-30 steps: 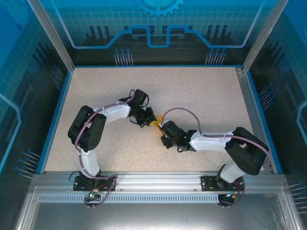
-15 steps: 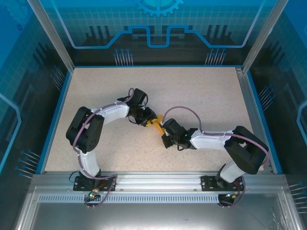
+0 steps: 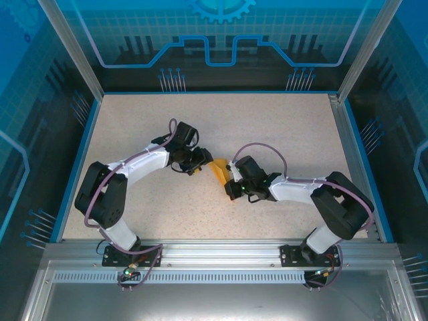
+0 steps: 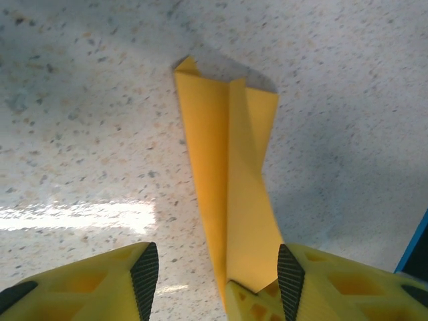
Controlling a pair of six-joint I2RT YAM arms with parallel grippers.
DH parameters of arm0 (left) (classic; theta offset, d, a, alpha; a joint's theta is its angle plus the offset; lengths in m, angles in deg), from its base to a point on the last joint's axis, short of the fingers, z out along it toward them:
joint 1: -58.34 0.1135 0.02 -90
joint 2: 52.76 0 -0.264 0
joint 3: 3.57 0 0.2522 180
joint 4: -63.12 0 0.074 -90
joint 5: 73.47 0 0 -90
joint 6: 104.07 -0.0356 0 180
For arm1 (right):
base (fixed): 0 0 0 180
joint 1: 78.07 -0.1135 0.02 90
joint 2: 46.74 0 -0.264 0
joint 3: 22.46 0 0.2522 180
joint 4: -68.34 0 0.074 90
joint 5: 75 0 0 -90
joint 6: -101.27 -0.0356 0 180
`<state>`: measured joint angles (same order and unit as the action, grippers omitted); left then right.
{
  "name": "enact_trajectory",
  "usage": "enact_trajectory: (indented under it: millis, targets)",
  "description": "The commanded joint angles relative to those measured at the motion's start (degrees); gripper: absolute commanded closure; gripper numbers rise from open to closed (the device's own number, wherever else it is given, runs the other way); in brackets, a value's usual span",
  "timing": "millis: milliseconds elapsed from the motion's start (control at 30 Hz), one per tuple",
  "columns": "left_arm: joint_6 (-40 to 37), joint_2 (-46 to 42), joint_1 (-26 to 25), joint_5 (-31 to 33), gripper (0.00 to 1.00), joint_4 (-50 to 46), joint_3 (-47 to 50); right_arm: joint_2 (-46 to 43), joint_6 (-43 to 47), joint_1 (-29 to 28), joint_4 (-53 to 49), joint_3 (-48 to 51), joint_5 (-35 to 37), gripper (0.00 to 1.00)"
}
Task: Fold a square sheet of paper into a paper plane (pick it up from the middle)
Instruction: Fold the wing for the fifth time at the center of the table.
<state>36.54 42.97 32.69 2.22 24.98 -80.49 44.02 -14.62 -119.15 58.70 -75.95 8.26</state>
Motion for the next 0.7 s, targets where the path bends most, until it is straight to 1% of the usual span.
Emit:
enact_trajectory:
  millis: [0, 200, 567, 667]
  targets:
    - [-1.3, -2.1, 0.2, 0.4, 0.48, 0.7, 2.2, 2.0, -1.6, 1.1, 1.9, 0.0, -4.8, 1.00]
    - [-1.2, -2.4, 0.2, -0.7, 0.49, 2.4, 3.8, 4.2, -3.9, 2.5, 5.1, 0.8, -8.1, 1.00]
    - [-2.2, -3.1, 0.1, -2.5, 0.51, 5.7, 6.2, 6.1, -8.1, 8.0, 13.9, 3.1, -20.6, 1.00]
    - [-2.6, -3.4, 0.0, -3.1, 0.52, 7.2, 7.1, 7.8, -9.2, 9.5, 15.6, 3.0, -24.4, 1.00]
